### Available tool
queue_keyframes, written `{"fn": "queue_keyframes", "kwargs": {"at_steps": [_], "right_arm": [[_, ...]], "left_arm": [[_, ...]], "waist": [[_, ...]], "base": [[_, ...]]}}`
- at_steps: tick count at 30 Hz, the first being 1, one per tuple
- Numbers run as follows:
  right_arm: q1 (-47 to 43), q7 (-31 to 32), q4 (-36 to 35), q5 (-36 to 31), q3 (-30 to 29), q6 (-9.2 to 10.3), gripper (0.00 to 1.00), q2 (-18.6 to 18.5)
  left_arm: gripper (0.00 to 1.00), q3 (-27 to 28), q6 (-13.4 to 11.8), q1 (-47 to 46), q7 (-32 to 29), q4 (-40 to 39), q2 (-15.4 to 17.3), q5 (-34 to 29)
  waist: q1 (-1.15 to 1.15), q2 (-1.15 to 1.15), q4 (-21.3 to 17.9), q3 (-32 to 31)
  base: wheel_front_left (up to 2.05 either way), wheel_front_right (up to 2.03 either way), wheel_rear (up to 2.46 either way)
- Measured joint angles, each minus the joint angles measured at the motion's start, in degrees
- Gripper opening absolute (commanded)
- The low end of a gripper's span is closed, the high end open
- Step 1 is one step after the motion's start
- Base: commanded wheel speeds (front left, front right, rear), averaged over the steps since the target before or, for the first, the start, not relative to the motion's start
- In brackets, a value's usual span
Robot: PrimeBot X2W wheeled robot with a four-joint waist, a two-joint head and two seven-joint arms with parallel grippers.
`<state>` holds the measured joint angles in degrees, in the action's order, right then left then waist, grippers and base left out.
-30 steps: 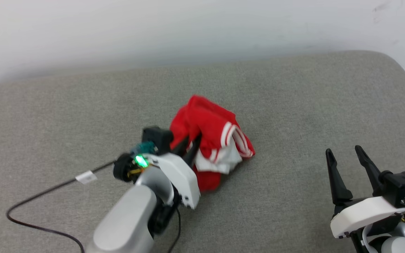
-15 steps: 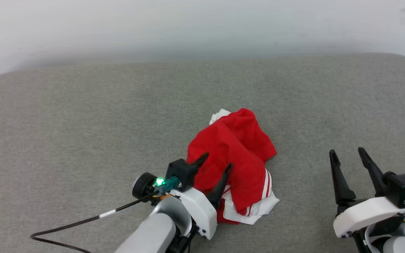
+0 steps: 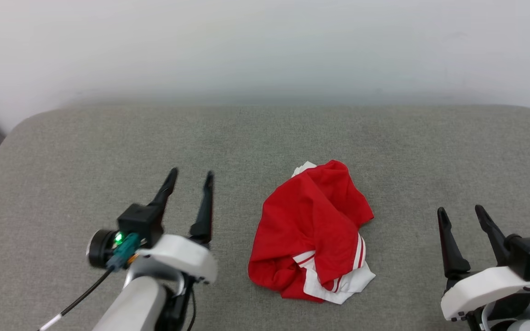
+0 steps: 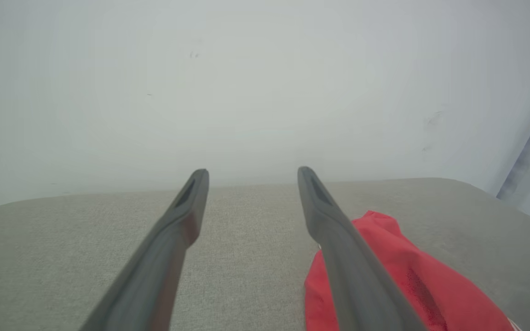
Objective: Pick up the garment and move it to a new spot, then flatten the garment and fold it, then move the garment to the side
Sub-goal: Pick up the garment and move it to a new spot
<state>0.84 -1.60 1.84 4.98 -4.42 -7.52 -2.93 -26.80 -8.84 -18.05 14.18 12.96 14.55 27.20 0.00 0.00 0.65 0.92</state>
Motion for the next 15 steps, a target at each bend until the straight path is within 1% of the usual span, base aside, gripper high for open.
{"fn": "queue_keyframes", "kwargs": {"at_steps": [2,8,15], "right_arm": [[-0.42,0.18,-0.16,-0.02,0.18,0.0,1.0,0.01],[-2.26,0.99,-1.36,-0.09,0.81,0.0,1.0,0.01],[-3.39,1.7,-2.16,-0.09,1.44,0.0,1.0,0.01]], "left_arm": [[1.0,1.57,-0.74,2.01,0.14,-0.12,0.94,0.75],[1.0,3.7,-1.02,6.72,0.63,-0.38,2.9,1.29],[1.0,4.21,-1.75,8.73,0.71,-0.85,3.03,0.56]], "waist": [[0.0,0.0,0.03,-0.63],[0.0,0.0,-0.22,-1.55],[0.0,0.0,-0.79,-1.87]], "base": [[0.0,0.0,0.0],[0.0,0.0,0.0],[0.0,0.0,0.0]]}}
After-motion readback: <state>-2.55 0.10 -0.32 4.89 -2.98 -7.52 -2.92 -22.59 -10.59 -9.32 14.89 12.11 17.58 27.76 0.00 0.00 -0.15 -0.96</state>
